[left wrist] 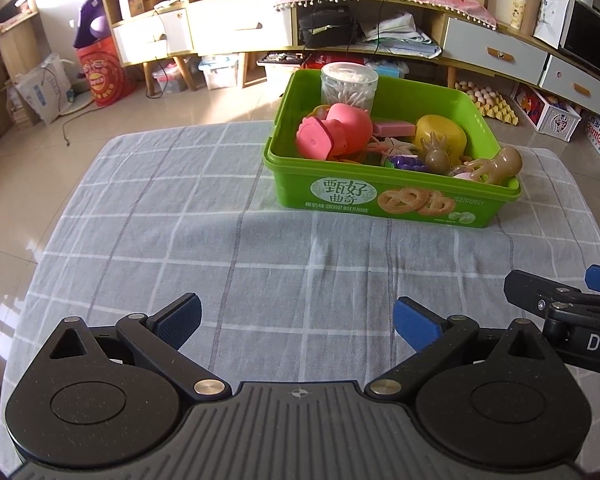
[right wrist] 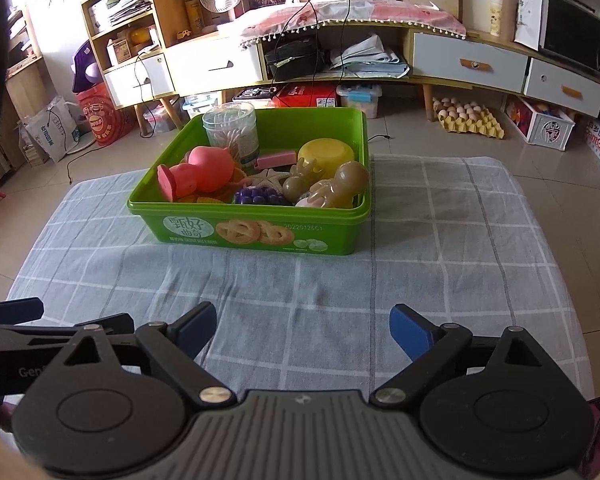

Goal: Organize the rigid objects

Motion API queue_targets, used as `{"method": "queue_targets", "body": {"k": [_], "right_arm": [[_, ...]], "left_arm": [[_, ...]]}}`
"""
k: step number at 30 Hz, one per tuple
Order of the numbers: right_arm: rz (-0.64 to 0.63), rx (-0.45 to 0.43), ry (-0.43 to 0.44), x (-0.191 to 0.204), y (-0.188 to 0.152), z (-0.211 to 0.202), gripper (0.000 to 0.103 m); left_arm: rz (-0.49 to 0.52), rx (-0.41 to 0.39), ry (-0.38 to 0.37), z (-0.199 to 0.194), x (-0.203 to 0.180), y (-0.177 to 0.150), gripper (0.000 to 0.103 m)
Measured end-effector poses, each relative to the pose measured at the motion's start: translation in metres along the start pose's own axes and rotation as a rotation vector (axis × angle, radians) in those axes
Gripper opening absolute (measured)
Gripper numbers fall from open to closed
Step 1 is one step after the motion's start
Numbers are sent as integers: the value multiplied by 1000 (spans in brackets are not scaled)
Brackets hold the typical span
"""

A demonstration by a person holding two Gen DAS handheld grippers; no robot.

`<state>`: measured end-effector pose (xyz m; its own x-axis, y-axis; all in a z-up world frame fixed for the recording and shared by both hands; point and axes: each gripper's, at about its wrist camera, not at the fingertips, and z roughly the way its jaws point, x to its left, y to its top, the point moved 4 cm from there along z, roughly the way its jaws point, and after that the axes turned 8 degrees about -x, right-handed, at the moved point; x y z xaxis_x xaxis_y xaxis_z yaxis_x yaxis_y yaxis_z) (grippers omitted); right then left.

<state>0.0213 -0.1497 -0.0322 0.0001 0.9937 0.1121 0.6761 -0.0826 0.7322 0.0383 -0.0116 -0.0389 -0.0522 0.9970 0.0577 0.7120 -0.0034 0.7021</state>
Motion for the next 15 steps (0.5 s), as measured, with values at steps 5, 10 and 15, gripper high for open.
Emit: {"method": "queue_targets", "body": {"k": [5, 10, 15], "right_arm": [[-3, 3, -9, -1, -1, 0, 71], [-1, -3, -13, -1, -1, -1, 71], [-7, -2, -8, 2, -1, -2, 72]], "left_arm": [[0, 1, 14, 0, 1, 0, 98], [-2, 3, 24, 0, 3, 0, 98], [-6, 0, 34, 0, 5, 1, 98]]}}
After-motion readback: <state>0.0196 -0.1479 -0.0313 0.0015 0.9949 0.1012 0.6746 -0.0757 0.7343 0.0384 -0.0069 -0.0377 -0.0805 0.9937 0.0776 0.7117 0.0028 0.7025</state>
